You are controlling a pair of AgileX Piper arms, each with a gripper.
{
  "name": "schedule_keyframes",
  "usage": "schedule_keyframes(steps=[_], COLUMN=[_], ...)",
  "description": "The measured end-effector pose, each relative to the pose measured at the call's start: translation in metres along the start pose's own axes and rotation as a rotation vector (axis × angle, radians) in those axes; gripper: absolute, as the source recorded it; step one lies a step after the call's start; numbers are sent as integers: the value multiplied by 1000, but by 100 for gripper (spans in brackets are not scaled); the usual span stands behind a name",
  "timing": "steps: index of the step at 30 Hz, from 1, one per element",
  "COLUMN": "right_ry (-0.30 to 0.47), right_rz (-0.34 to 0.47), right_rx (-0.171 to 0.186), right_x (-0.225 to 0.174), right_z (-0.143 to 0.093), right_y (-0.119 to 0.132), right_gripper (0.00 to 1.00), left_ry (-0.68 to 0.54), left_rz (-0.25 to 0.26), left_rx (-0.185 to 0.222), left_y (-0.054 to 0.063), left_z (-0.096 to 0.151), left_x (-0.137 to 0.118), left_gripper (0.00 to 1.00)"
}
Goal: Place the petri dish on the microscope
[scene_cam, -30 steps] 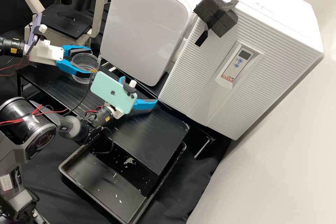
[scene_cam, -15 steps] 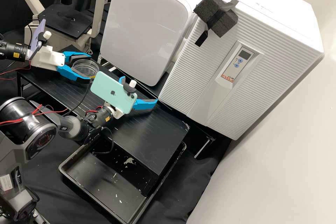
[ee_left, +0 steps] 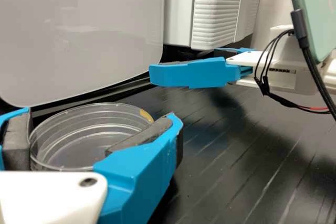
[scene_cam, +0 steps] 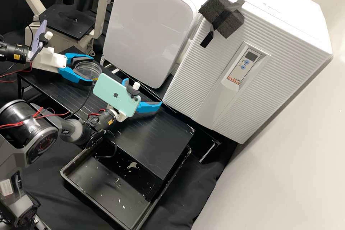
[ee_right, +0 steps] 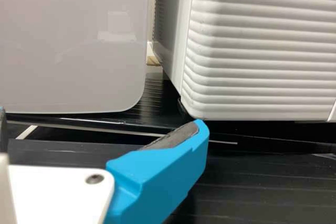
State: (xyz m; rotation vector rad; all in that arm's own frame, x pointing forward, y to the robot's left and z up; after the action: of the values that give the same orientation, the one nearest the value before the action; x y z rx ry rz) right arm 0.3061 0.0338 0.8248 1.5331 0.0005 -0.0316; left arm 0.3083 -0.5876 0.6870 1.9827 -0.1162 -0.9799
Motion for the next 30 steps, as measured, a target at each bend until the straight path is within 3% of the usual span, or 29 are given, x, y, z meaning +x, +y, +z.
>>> schedule_keyframes(steps=[24,30], right_ry=[0,0], right_rz=[0,0], right_rx=[0,0], right_x=[0,0], right_z=[0,0], right_y=[0,0], right_gripper=[100,100], left_ry=[1,13], left_rz=[-4,10], left_rx=[-1,47], left_y=[-1,0], left_z=[-1,1], left_x=[1,-1], left_gripper=[100,100])
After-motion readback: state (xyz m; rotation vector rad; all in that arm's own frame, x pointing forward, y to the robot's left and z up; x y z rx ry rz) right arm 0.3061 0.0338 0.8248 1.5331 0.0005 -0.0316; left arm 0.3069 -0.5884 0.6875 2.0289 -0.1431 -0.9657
